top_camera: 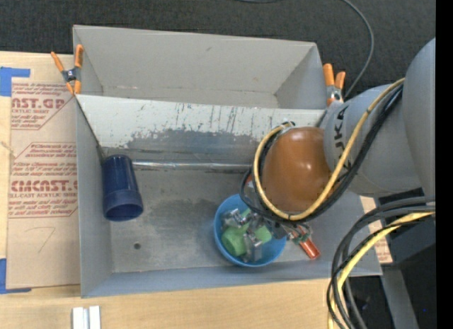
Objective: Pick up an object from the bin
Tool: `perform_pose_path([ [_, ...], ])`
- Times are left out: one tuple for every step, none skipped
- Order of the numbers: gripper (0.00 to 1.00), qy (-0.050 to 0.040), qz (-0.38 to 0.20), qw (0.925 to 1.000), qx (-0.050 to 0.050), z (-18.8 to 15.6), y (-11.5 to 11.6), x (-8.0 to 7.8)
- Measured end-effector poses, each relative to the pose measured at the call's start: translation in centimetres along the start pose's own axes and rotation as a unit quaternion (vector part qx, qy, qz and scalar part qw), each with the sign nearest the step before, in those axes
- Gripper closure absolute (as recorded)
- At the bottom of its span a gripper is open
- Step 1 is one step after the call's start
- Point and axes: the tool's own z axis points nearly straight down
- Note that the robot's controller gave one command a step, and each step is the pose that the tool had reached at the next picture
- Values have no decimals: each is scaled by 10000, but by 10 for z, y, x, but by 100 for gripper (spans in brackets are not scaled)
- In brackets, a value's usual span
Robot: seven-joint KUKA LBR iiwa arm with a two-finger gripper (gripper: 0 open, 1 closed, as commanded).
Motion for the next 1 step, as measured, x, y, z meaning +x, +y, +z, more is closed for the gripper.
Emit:
perform_pose_path([
  [100,8,3,10000,-5,-4,1,1],
])
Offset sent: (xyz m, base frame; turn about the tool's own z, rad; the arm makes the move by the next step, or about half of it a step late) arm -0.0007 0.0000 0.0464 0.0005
